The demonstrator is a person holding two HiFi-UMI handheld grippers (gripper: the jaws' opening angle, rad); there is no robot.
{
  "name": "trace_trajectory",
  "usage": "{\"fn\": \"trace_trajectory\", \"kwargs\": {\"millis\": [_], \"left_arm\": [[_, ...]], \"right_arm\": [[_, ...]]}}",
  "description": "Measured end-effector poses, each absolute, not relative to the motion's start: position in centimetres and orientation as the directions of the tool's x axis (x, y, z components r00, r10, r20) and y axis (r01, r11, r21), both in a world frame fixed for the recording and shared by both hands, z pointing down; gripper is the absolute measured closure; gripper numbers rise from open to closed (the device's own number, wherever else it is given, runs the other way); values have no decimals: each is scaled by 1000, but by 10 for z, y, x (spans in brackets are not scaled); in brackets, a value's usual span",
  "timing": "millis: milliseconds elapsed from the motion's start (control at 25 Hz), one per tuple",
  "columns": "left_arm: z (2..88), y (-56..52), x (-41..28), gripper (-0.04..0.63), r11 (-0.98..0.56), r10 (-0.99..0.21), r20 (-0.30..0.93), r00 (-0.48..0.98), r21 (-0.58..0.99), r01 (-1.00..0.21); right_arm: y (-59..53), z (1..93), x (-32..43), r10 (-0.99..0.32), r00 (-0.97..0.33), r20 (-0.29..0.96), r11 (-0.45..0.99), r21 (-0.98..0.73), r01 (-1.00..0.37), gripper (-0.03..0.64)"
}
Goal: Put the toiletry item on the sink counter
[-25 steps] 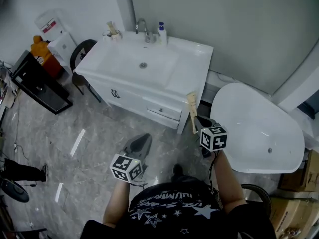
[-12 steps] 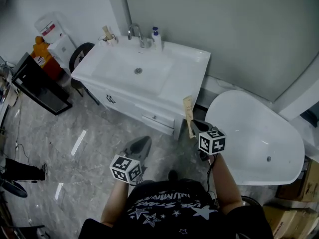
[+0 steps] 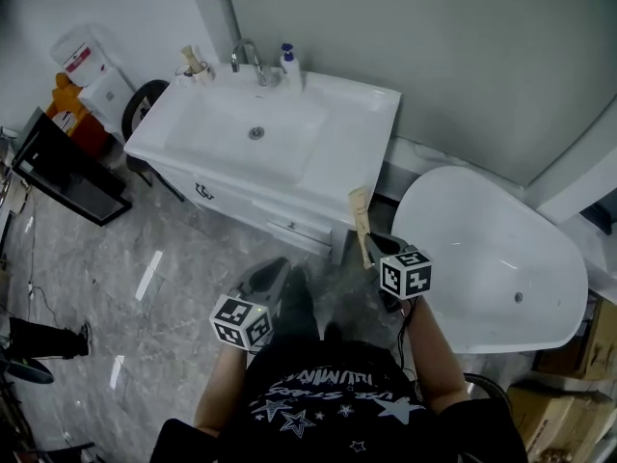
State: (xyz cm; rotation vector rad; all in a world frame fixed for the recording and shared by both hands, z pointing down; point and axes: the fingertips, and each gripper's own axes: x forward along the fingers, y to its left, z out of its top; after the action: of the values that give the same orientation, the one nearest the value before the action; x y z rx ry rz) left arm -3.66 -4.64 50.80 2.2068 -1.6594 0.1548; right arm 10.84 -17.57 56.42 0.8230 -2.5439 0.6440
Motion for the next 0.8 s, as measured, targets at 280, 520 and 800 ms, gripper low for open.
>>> {"fn": "trace_trajectory", "kwargs": {"millis": [280,520,800], "left_arm": [[511,-103,-44,563,-337,-872,285,397,238,-911],[518,-150,-70,563,-367,-853,284,438,270,-890],[521,-216,-106,563,-394,-833,304,463,262,-881]], "right_arm": [[-220,567,114,-504,-701,505,665,-291,-688,598],[-257,572,100,-534,-666,521,630,-279,-725,598],[-310,580,81,-549,-631,548,589,-282,-757,598]]}}
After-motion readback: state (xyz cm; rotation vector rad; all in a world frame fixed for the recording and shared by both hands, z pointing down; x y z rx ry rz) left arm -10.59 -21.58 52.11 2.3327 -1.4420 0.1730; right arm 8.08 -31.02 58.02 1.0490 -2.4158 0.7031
